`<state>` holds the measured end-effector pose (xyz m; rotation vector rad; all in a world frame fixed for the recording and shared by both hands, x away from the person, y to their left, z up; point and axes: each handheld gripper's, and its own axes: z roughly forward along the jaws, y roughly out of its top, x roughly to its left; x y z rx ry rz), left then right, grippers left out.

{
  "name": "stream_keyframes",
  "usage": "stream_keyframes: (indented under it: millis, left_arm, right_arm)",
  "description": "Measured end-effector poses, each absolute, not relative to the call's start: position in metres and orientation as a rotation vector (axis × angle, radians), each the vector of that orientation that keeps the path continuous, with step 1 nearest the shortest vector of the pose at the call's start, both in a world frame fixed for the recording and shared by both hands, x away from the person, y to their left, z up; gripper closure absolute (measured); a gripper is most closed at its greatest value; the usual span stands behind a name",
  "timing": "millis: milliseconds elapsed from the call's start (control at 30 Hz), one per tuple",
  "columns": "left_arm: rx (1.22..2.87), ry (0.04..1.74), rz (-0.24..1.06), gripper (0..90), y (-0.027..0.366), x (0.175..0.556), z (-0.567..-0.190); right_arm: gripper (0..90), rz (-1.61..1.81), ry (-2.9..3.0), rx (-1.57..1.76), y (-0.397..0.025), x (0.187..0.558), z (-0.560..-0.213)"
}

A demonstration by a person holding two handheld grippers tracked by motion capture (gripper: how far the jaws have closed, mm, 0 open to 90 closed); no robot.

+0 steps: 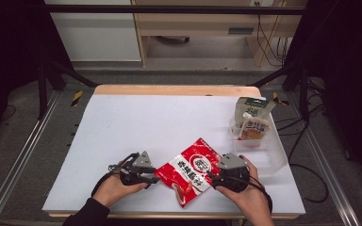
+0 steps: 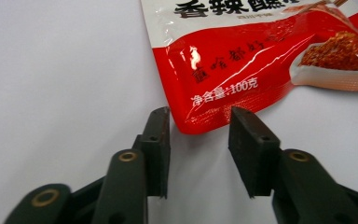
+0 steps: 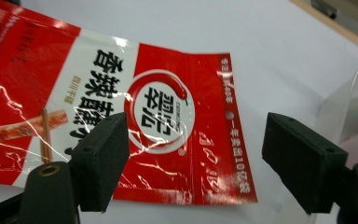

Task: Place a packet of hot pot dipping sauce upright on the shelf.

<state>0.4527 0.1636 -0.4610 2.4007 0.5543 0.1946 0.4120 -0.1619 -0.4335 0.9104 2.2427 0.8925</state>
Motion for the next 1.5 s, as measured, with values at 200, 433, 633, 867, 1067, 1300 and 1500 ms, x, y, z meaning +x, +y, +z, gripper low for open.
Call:
stream_keyframes:
  millis: [200, 433, 633, 867, 1067, 1300, 1500]
  left_arm:
    - [2.433, 0.552, 0.236, 68.8, 0.163, 0.45, -0.459]
    - [2.428, 0.551, 0.255, 83.0, 0.165, 0.452, -0.458]
    - [2.425, 0.557, 0.283, 90.0, 0.165, 0.453, -0.455]
    - [2.448, 0.562, 0.305, 90.0, 0.17, 0.455, -0.454]
    - [2.437, 0.581, 0.303, 90.0, 0.174, 0.456, -0.456]
    - [2.439, 0.558, 0.309, 90.0, 0.172, 0.449, -0.455]
    - [2.44, 0.534, 0.317, 90.0, 0.172, 0.446, -0.452]
  right_arm:
    - [23.8, 0.814, 2.232, 1.071, -0.161, 0.419, -0.449]
    - [21.3, 0.767, 2.237, 1.126, -0.16, 0.424, -0.46]
    - [21.2, 0.762, 2.226, 1.15, -0.164, 0.426, -0.463]
    - [20.3, 0.767, 2.227, 1.171, -0.167, 0.424, -0.463]
    - [17.3, 0.755, 2.23, 1.204, -0.168, 0.424, -0.466]
    - [14.4, 0.757, 2.239, 1.198, -0.165, 0.417, -0.465]
    - [10.1, 0.672, 2.254, 1.168, -0.159, 0.414, -0.472]
